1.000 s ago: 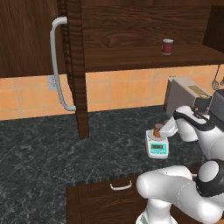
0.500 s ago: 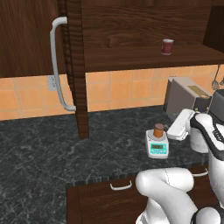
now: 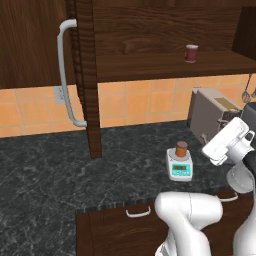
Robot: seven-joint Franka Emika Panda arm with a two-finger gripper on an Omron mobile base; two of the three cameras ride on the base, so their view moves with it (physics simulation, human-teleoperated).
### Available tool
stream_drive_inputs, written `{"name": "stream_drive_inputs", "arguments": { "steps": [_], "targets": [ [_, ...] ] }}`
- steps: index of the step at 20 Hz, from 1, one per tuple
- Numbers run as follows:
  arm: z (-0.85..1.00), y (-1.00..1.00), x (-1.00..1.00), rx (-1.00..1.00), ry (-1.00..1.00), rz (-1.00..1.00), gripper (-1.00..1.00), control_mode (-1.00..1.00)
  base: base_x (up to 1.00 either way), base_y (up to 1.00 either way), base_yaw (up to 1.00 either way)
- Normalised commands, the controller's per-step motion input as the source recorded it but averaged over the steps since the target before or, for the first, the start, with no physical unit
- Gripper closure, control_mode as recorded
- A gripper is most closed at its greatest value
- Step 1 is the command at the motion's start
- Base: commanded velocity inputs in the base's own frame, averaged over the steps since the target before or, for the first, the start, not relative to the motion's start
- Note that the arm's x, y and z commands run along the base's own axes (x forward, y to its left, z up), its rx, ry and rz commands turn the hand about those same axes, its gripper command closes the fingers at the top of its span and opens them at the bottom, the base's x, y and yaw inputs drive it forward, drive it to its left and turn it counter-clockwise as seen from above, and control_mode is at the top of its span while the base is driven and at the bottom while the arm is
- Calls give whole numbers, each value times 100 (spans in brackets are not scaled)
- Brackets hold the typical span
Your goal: Pick the jam and place it on the digital scale for weighing, and close the cabinet.
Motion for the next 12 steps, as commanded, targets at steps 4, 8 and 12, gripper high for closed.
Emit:
{"name": "stream_drive_inputs", "arguments": {
  "steps": [4, 8, 12],
  "targets": [
    [72, -74, -84, 7, -54, 0, -100, -100, 0, 0, 0],
    [71, -66, -71, 5, -41, 0, -100, -100, 0, 0, 0],
    [43, -63, -48, 0, -18, 0, -100, -100, 0, 0, 0]
  ]
}}
